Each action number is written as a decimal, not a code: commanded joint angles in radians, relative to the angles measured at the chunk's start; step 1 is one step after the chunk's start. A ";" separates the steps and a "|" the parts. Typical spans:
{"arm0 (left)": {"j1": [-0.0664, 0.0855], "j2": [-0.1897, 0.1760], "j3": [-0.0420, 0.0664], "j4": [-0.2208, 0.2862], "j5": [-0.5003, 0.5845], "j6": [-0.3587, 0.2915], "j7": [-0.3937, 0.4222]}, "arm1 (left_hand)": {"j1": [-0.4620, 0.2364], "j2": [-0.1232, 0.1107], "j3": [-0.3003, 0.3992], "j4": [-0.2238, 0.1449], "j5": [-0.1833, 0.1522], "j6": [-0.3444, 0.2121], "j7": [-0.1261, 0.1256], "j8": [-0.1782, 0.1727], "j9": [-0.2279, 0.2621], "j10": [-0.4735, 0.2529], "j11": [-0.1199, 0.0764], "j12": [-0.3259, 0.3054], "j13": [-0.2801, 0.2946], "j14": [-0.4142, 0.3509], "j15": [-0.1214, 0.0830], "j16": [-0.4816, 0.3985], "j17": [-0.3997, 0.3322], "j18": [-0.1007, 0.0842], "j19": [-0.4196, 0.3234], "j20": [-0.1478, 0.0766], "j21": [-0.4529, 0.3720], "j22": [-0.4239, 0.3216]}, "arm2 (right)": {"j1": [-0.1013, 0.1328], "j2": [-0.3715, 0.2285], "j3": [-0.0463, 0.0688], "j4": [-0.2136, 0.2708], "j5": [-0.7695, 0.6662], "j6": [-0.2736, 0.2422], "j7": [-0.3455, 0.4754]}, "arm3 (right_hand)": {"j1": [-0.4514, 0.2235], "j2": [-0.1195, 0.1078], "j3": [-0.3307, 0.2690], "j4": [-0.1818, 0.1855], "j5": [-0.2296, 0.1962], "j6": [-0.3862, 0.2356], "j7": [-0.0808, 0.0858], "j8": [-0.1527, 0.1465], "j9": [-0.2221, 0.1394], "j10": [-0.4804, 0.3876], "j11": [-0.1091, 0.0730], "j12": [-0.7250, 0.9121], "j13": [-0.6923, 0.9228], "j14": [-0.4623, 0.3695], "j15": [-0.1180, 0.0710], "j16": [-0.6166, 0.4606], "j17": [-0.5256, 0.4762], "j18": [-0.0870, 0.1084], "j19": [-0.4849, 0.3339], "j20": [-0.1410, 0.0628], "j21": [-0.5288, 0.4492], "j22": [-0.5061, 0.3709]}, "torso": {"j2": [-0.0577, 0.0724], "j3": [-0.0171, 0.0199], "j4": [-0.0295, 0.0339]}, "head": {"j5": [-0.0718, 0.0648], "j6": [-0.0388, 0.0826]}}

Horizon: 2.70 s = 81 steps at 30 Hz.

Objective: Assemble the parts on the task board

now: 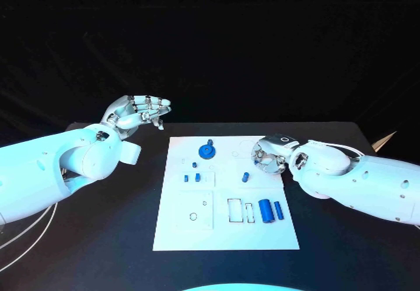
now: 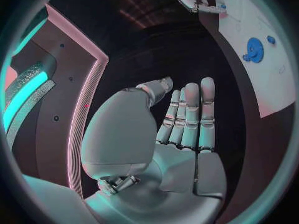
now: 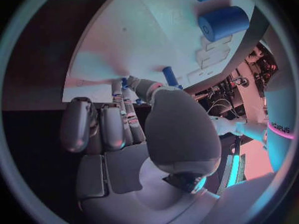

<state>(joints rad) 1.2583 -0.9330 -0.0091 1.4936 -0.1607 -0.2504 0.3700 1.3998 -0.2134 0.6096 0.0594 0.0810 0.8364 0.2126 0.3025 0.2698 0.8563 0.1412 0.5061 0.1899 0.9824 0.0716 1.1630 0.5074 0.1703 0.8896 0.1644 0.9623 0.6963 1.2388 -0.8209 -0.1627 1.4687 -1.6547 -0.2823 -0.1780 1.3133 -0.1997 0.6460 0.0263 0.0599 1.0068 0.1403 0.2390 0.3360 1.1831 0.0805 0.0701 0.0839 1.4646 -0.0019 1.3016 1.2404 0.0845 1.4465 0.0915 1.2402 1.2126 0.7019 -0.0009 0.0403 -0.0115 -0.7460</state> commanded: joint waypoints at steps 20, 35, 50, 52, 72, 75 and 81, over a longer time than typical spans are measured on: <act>0.000 0.000 0.001 0.003 0.011 0.016 0.007 | -0.001 0.011 -0.012 0.000 -0.002 0.003 -0.005 0.010 0.001 0.008 0.003 0.005 -0.002 -0.005 -0.002 -0.008 -0.003 0.016 0.011 -0.001 -0.012 -0.008 | -0.017 0.036 -0.003 -0.007 -0.064 0.066 -0.058 | 0.003 0.014 0.007 -0.023 -0.006 0.041 -0.011 0.022 0.022 0.054 -0.014 0.016 0.012 0.052 -0.014 0.023 0.009 -0.019 0.023 -0.007 0.068 0.070 | 0.000 -0.0010 0.0000 | -0.002 -0.005; 0.000 -0.003 0.001 0.004 0.011 0.014 0.001 | 0.003 0.010 -0.013 -0.002 -0.002 0.003 -0.006 0.010 0.001 0.008 0.002 0.005 -0.003 -0.005 -0.003 -0.009 -0.003 0.016 0.012 -0.001 -0.014 -0.009 | -0.019 0.035 -0.003 0.009 -0.155 0.029 -0.112 | 0.056 0.034 0.039 -0.100 0.012 0.078 -0.024 0.042 0.045 0.114 -0.032 0.023 0.038 0.049 -0.029 0.023 -0.009 -0.035 0.045 -0.020 0.144 0.155 | 0.000 -0.0002 -0.0005 | -0.004 -0.008; 0.000 -0.006 0.000 0.002 0.011 0.011 0.001 | 0.006 0.010 -0.015 -0.005 -0.002 0.002 -0.005 0.010 0.000 0.007 0.002 0.004 -0.004 -0.005 -0.003 -0.009 -0.003 0.016 0.014 -0.002 -0.015 -0.010 | -0.020 0.014 -0.002 0.037 -0.166 -0.081 -0.130 | 0.052 0.034 0.047 -0.109 0.014 0.087 -0.027 0.044 0.049 0.125 -0.036 0.024 0.046 0.047 -0.032 0.019 -0.020 -0.039 0.050 -0.023 0.160 0.172 | -0.001 -0.0007 -0.0006 | -0.006 -0.009; 0.000 -0.006 0.000 0.002 0.011 0.010 0.001 | 0.006 0.010 -0.015 -0.005 -0.002 0.002 -0.005 0.010 0.000 0.007 0.002 0.004 -0.004 -0.005 -0.003 -0.009 -0.003 0.016 0.014 -0.002 -0.015 -0.010 | -0.019 0.008 -0.002 0.044 -0.166 -0.093 -0.130 | 0.052 0.034 0.047 -0.109 0.014 0.088 -0.027 0.045 0.049 0.126 -0.036 0.024 0.047 0.048 -0.033 0.021 -0.018 -0.039 0.050 -0.023 0.161 0.173 | -0.001 -0.0010 -0.0006 | -0.007 -0.007; 0.000 -0.007 0.000 -0.007 0.011 0.008 0.001 | 0.006 0.010 -0.017 -0.004 -0.002 0.000 -0.003 0.009 -0.001 0.005 0.003 0.002 -0.005 -0.006 -0.003 -0.010 -0.004 0.016 0.015 -0.002 -0.017 -0.012 | 0.000 -0.079 0.010 0.189 -0.084 -0.222 -0.077 | 0.050 0.034 0.048 -0.111 0.011 0.090 -0.028 0.045 0.050 0.128 -0.037 0.024 0.049 0.048 -0.033 0.023 -0.017 -0.040 0.052 -0.024 0.166 0.179 | 0.000 0.0003 -0.0016 | 0.003 -0.009; 0.000 -0.005 0.000 -0.008 0.011 0.009 0.001 | 0.006 0.010 -0.017 -0.004 -0.002 0.000 -0.003 0.009 -0.001 0.005 0.003 0.002 -0.005 -0.006 -0.003 -0.010 -0.004 0.016 0.015 -0.002 -0.017 -0.012 | 0.000 -0.079 0.010 0.228 -0.064 -0.245 -0.059 | 0.049 0.034 0.048 -0.111 0.011 0.090 -0.028 0.045 0.050 0.128 -0.037 0.024 0.049 0.048 -0.033 0.024 -0.016 -0.040 0.052 -0.024 0.166 0.179 | 0.000 -0.0002 -0.0018 | 0.009 -0.007; 0.000 0.002 0.000 -0.009 0.011 0.013 0.000 | 0.006 0.010 -0.017 -0.004 -0.002 0.000 -0.003 0.009 -0.001 0.005 0.003 0.002 -0.005 -0.006 -0.003 -0.010 -0.004 0.016 0.015 -0.002 -0.017 -0.012 | -0.005 -0.045 0.010 0.276 -0.035 -0.234 -0.045 | 0.049 0.034 0.049 -0.111 0.011 0.090 -0.027 0.045 0.050 0.128 -0.037 0.023 0.049 0.048 -0.033 0.023 -0.017 -0.039 0.051 -0.024 0.165 0.178 | -0.002 -0.0010 -0.0001 | 0.025 -0.011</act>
<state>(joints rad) 1.2577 -0.9341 -0.0095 1.4833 -0.1555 -0.2488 0.3651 1.4042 -0.2090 0.5987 0.0538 0.0810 0.8363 0.2124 0.3062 0.2702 0.8563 0.1413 0.5061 0.1857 0.9826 0.0715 1.1596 0.5048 0.1701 0.9006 0.1610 0.9514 0.6853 1.2356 -0.8713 -0.1523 1.7357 -1.7227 -0.4973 -0.2562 1.3468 -0.1827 0.6928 -0.0816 0.0683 1.0883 0.1123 0.2783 0.3849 1.2663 0.0840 0.0876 0.1121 1.4665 -0.0253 1.3245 1.2237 0.0536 1.4645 0.0731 1.4036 1.3075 0.7014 -0.0009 0.0388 0.0081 -0.7548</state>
